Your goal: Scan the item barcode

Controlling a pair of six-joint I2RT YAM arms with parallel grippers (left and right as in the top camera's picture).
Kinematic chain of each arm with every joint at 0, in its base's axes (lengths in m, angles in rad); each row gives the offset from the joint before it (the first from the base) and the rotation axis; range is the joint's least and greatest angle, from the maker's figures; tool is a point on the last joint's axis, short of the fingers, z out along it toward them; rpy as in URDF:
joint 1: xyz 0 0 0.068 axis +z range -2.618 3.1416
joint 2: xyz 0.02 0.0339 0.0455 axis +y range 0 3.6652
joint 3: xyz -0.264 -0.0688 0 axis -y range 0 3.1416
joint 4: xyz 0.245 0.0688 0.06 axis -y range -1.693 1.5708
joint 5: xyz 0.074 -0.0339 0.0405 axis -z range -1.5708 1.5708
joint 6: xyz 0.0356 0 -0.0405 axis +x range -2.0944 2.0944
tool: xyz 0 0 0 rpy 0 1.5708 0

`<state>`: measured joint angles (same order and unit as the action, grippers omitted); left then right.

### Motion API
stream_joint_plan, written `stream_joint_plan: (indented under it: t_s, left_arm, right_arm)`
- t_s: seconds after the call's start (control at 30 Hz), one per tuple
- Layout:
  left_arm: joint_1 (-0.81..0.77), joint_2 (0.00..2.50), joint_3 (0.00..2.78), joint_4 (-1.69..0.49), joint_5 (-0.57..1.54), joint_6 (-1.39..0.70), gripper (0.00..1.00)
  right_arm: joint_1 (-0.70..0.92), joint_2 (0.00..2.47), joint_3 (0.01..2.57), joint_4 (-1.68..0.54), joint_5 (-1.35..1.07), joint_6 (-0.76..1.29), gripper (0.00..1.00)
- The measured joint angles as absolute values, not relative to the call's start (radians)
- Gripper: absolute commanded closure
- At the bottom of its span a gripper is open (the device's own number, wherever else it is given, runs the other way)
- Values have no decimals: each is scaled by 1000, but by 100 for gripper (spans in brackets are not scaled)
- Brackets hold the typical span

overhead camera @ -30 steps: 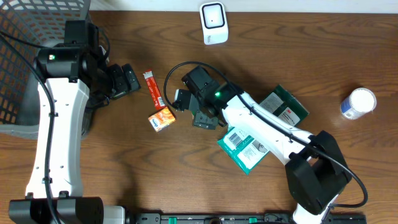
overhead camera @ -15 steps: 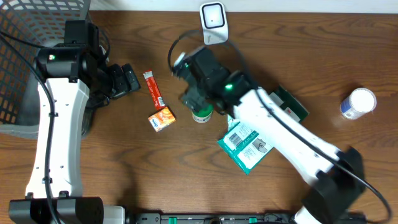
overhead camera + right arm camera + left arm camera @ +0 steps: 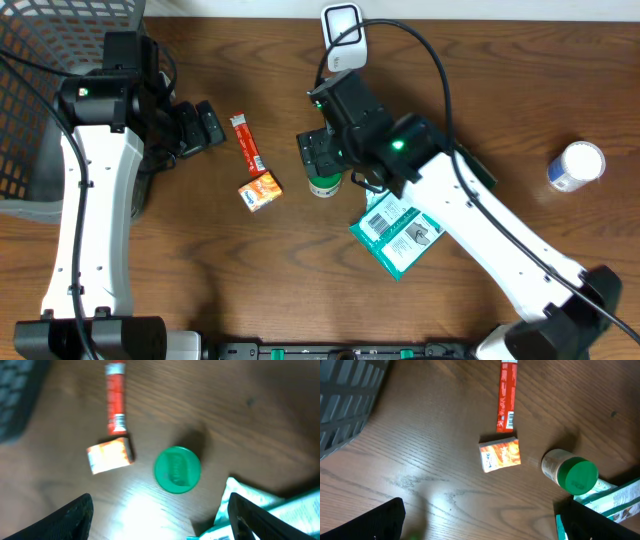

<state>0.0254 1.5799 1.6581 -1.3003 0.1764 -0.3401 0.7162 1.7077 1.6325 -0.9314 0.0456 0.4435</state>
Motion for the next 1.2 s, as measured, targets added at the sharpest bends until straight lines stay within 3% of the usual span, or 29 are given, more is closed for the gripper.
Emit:
stream_joint_plan:
  t_s: [0.1, 0.47, 0.87, 1.2]
  left_arm:
    - [25, 1580, 1658, -1301, 177, -340, 0]
    - [25, 1580, 1658, -1309, 177, -340, 0]
    - [25, 1580, 1658, -1310, 177, -340, 0]
    - [25, 1580, 1658, -1310, 177, -340, 0]
  right_arm:
    - [720, 1766, 1633, -928, 117, 568, 2]
    - [753, 2033, 1627, -918, 174, 694, 1]
    - [753, 2077, 1626, -917, 161, 648, 21]
    - [752, 2077, 1626, -914, 167, 385, 31]
